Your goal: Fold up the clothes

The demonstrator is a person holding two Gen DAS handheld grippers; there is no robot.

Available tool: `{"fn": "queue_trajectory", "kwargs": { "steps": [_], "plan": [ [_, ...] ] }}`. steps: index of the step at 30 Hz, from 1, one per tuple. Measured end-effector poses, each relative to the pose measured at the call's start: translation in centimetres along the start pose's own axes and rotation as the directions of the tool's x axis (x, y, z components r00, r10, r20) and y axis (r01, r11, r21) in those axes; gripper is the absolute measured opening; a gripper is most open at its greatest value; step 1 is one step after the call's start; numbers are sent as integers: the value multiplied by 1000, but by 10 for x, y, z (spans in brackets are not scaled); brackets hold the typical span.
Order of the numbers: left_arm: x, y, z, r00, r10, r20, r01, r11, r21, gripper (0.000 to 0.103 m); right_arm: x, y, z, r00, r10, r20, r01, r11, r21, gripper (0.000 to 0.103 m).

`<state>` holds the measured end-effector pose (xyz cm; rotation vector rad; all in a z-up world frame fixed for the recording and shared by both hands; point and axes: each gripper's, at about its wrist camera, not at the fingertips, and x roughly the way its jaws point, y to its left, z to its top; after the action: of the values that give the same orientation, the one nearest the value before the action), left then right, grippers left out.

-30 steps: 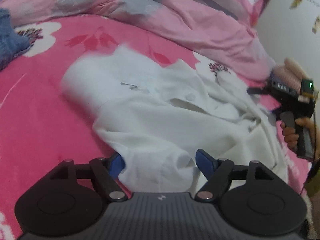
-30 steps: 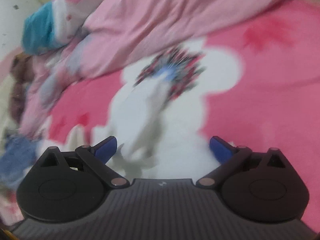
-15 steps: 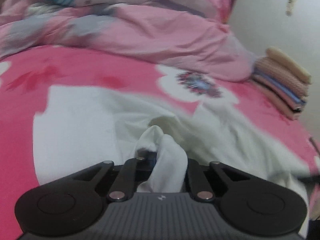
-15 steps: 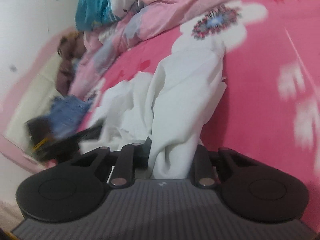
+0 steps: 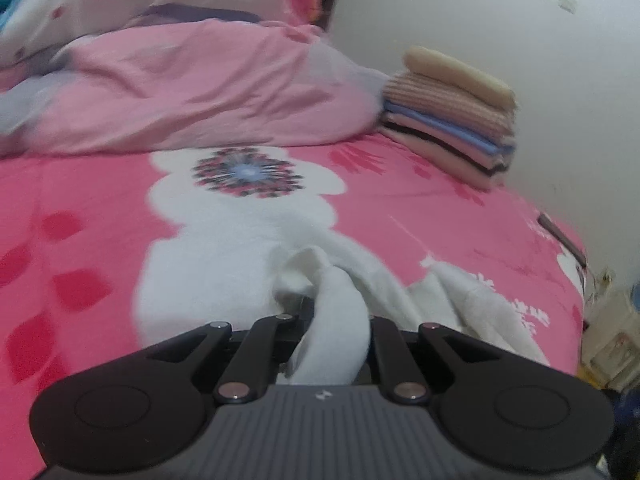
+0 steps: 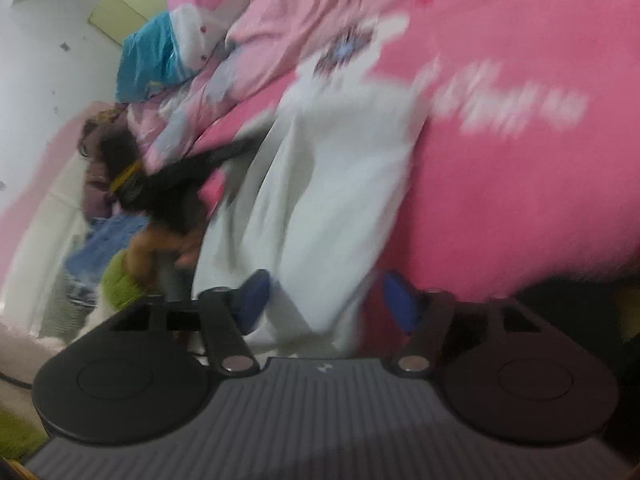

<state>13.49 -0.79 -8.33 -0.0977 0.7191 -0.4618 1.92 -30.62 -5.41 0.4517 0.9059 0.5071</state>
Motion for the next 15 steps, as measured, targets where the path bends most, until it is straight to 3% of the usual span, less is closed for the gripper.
{"fn": "queue_trajectory", "kwargs": {
  "steps": [3, 6, 11, 15],
  "plan": [
    [-22, 24, -5, 998, 51, 21, -50, 998, -45, 10, -22, 1, 35, 995, -41, 90, 47, 996, -73, 78],
    [-38, 49, -9, 991, 131, 38, -126, 985, -121, 10, -8, 5, 73, 990, 44, 130, -30, 994, -104, 78],
    [-54, 86, -14, 966, 257, 36, -238, 934, -268, 9, 83, 24, 123, 995, 98, 31, -92, 982, -166, 78],
    [-58, 101, -14, 951, 308, 27, -288, 913, -289, 8, 158, 20, 147, 991, 90, -103, -102, 988, -115, 78]
  ]
}}
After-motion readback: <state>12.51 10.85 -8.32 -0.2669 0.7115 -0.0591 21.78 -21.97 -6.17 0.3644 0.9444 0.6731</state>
